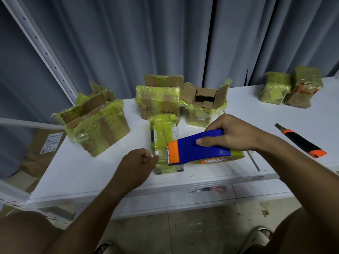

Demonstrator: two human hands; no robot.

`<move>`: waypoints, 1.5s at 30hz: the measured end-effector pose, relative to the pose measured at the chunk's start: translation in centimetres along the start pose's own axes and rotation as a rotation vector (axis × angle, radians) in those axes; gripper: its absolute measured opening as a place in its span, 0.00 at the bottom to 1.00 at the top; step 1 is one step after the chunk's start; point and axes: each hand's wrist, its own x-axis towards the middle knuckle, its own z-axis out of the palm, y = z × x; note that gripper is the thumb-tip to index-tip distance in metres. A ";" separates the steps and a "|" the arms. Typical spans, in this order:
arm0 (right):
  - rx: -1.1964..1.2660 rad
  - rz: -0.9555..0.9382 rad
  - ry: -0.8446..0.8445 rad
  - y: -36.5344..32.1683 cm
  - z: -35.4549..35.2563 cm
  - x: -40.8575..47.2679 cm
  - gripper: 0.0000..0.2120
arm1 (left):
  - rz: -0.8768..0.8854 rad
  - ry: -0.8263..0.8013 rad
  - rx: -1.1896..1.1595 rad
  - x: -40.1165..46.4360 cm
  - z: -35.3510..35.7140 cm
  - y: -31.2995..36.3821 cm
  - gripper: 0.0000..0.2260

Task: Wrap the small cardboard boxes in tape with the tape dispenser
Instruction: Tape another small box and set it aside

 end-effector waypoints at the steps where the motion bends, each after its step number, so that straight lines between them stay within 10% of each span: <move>1: -0.016 0.002 -0.006 -0.1 0.1 0.1 0.25 | -0.005 0.008 0.015 0.0 0.2 -0.1 0.12; 18: -0.078 0.024 0.006 -0.8 0.7 0.7 0.26 | 0.025 0.112 0.040 -0.7 0.3 0.2 0.03; 24: -0.068 0.029 -0.020 -0.4 0.7 0.7 0.30 | 0.006 -0.027 -0.029 -0.7 -0.2 -0.1 0.33; 41: -0.053 0.075 -0.021 0.4 1.0 1.4 0.27 | -0.070 -0.053 0.193 0.2 0.0 -1.9 0.20; 45: -0.053 0.088 -0.013 0.6 1.0 1.5 0.26 | 0.215 0.102 0.217 0.2 0.2 -2.4 0.17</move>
